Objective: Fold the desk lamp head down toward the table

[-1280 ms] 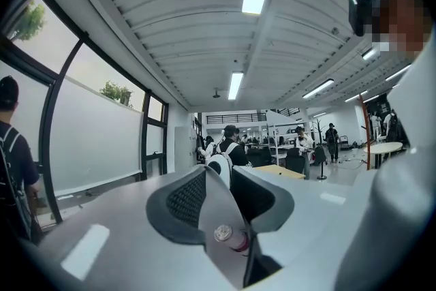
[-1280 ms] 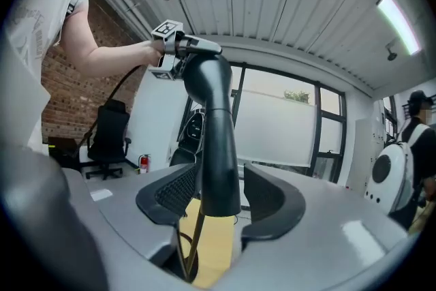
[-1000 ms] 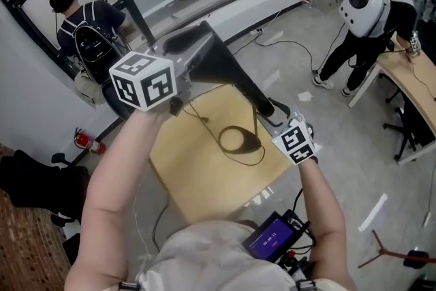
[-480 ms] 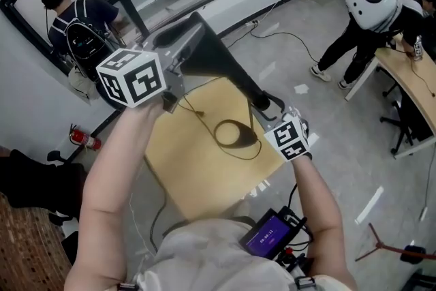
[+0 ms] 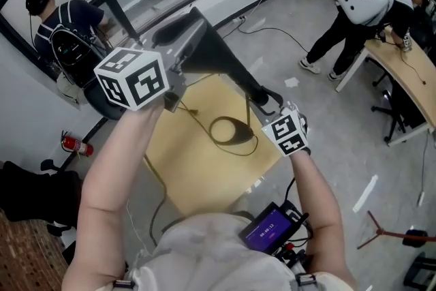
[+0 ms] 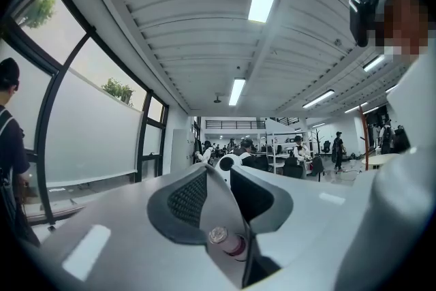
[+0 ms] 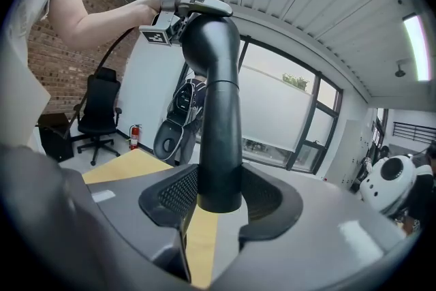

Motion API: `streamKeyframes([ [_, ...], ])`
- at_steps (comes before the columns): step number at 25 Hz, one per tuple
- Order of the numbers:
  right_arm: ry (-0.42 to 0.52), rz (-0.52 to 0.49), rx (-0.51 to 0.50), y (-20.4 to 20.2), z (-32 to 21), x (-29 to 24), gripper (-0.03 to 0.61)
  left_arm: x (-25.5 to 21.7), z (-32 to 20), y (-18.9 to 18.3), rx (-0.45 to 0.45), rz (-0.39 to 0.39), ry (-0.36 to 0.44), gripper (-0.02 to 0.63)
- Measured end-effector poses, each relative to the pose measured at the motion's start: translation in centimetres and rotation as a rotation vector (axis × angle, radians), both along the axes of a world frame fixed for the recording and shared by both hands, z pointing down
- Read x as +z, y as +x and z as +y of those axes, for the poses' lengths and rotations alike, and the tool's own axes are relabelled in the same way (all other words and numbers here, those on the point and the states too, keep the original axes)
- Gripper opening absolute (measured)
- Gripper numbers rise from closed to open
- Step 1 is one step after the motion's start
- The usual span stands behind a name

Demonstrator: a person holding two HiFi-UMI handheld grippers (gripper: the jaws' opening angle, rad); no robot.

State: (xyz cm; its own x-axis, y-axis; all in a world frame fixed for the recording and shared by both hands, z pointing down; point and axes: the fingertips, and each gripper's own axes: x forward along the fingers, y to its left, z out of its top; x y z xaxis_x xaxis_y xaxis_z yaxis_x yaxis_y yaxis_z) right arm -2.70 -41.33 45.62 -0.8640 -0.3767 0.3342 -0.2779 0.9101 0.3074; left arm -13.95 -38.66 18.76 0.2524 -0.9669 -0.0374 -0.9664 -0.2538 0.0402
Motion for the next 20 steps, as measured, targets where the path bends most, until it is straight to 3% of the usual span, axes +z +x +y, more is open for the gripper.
streamKeyframes([
  [7, 0.025, 0.031, 0.016, 0.4, 0.2, 0.0, 0.206, -0.1, 0.6, 0.3, 0.048, 0.076, 0.037, 0.104],
  [20, 0.065, 0.141, 0.05, 1.0, -0.2, 0.0, 0.206, 1.1, 1.0, -0.7, 0.056, 0.055, 0.033, 0.118],
])
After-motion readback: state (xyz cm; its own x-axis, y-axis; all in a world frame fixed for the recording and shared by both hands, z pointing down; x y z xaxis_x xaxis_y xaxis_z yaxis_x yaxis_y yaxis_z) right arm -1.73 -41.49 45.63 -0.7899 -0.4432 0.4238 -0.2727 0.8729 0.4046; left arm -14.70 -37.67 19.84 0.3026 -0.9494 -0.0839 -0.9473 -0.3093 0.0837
